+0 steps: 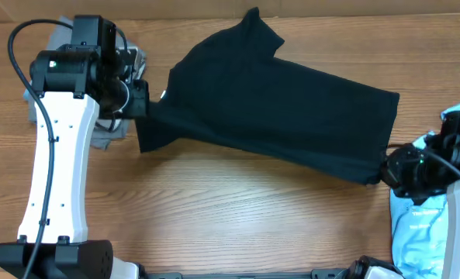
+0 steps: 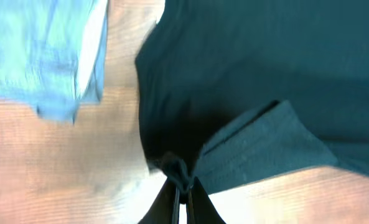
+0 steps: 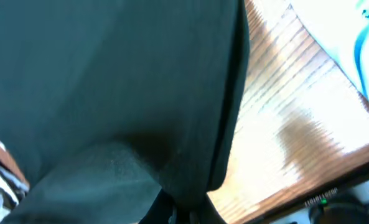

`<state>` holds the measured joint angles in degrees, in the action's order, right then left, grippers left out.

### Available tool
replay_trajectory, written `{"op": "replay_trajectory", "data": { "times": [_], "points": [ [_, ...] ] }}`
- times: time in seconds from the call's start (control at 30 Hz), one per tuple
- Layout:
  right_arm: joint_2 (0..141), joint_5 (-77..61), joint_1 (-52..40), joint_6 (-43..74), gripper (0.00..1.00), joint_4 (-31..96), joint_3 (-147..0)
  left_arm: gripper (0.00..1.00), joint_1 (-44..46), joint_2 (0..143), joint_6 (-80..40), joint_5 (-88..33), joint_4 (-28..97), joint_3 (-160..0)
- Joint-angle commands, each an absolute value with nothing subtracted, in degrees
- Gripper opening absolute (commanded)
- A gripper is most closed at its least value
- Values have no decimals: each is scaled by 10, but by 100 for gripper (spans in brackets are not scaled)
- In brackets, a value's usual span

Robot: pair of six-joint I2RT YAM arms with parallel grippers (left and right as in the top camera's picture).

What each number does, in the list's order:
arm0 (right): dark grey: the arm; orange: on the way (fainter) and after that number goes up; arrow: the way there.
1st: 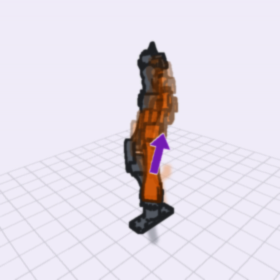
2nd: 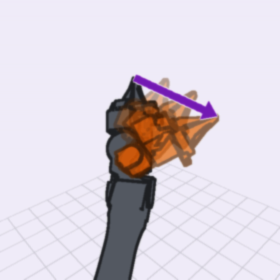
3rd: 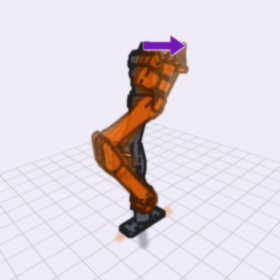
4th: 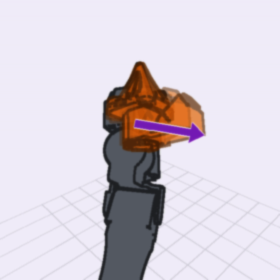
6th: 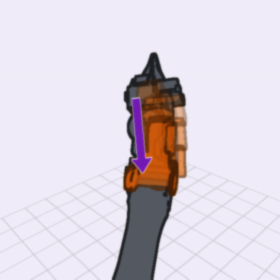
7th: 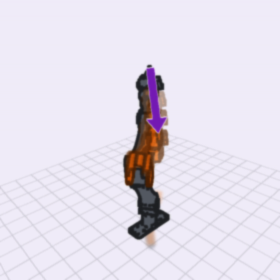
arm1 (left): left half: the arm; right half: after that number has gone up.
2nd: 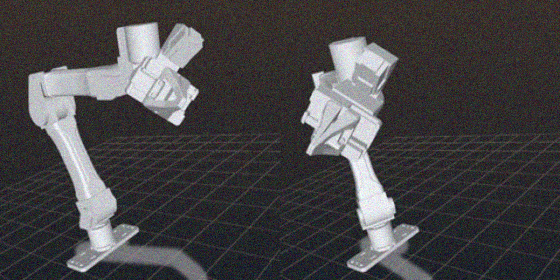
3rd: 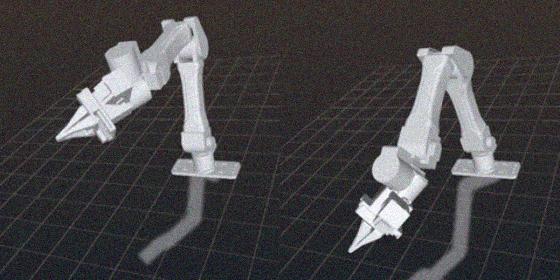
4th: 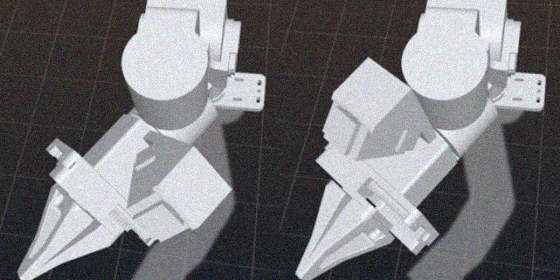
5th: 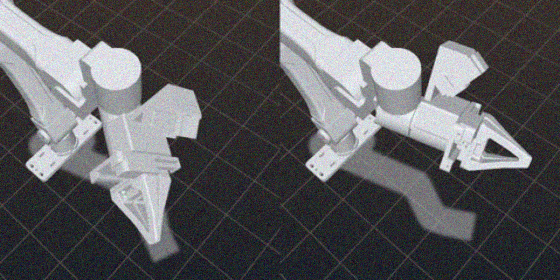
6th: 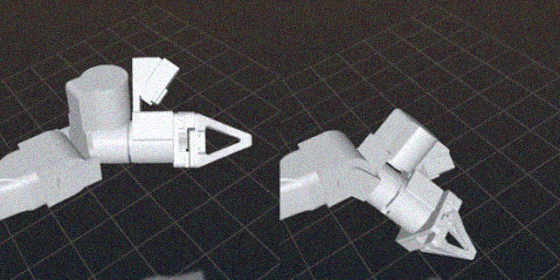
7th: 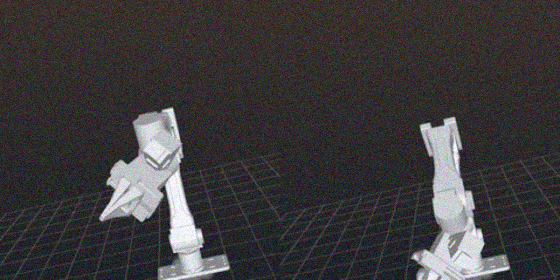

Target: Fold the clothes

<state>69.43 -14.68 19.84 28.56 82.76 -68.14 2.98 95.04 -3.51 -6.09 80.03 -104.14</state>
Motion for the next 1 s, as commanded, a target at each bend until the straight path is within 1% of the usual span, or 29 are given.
{"op": "replay_trajectory", "data": {
  "times": [0.0, 0.1, 0.2, 0.27, 0.33, 0.57, 0.77, 0.87, 0.97],
  "points": [
    [741, -130, 199, 308, 4, 813, -686, 4, 56, 957, -43, -56, 759, -1017],
    [789, -137, 199, 313, 4, 820, -685, 4, 80, 966, -43, -55, 720, -989],
    [829, -138, 199, 296, 4, 839, -685, 4, 98, 978, -44, -47, 722, -970],
    [838, -138, 199, 282, 4, 844, -685, 4, 103, 980, -57, -18, 730, -964],
    [836, -138, 199, 274, 4, 846, -685, 4, 103, 979, -65, 5, 741, -964],
    [823, -132, 196, 250, 4, 879, -675, 4, 101, 969, -65, 6, 776, -965],
    [779, -147, 168, 255, 4, 887, -586, 4, 101, 964, -65, 29, 820, -965],
    [754, -174, 165, 272, 4, 863, -531, 4, 101, 964, -65, 32, 822, -965],
    [749, -192, 175, 304, 4, 802, -514, 4, 102, 964, -64, 32, 793, -965]
  ]
}}
